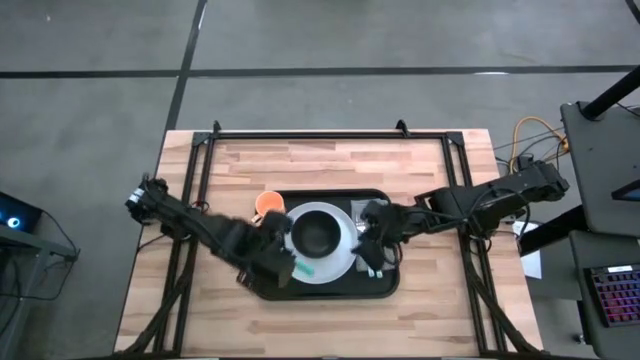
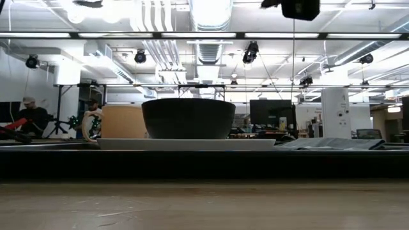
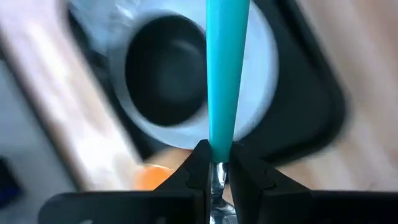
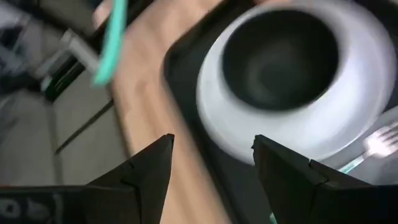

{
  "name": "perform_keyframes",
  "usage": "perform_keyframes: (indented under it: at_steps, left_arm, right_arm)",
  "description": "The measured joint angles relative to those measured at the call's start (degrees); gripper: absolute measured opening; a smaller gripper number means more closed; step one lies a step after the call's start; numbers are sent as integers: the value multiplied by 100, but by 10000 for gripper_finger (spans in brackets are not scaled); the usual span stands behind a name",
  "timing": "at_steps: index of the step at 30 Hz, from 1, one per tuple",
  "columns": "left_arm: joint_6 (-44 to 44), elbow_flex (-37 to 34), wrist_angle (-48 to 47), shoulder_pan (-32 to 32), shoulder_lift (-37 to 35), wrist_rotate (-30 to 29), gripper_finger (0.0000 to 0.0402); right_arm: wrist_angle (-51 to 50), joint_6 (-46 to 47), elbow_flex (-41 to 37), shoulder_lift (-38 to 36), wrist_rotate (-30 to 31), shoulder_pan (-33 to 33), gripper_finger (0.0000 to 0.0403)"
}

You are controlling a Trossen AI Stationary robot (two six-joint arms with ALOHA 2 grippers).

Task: Set up tray
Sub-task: Put the green spoon on the gray table napkin to the right of the white blue table knife

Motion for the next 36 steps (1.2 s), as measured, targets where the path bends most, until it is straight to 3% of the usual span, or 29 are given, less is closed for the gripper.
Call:
perform_keyframes:
  at_steps: [3, 10, 17, 26, 36]
  left_arm:
    - [744, 454, 29, 258, 11, -394, 17]
    - [2088, 617, 57, 590, 11, -999, 17]
    - [2975, 361, 539, 610, 13, -1708, 17]
    - [3698, 345, 1062, 642, 13, -1804, 17]
    - [3928, 323, 1157, 645, 13, -1764, 16]
  right_arm:
    - [189, 70, 0, -4, 604, -27, 211]
    - [1068, 246, -2, 39, 43, -382, 211]
    - [1285, 229, -4, 101, -58, -736, 211]
    - [2449, 303, -2, 689, -536, -872, 211]
    - [2994, 469, 23, 1293, -974, -896, 211]
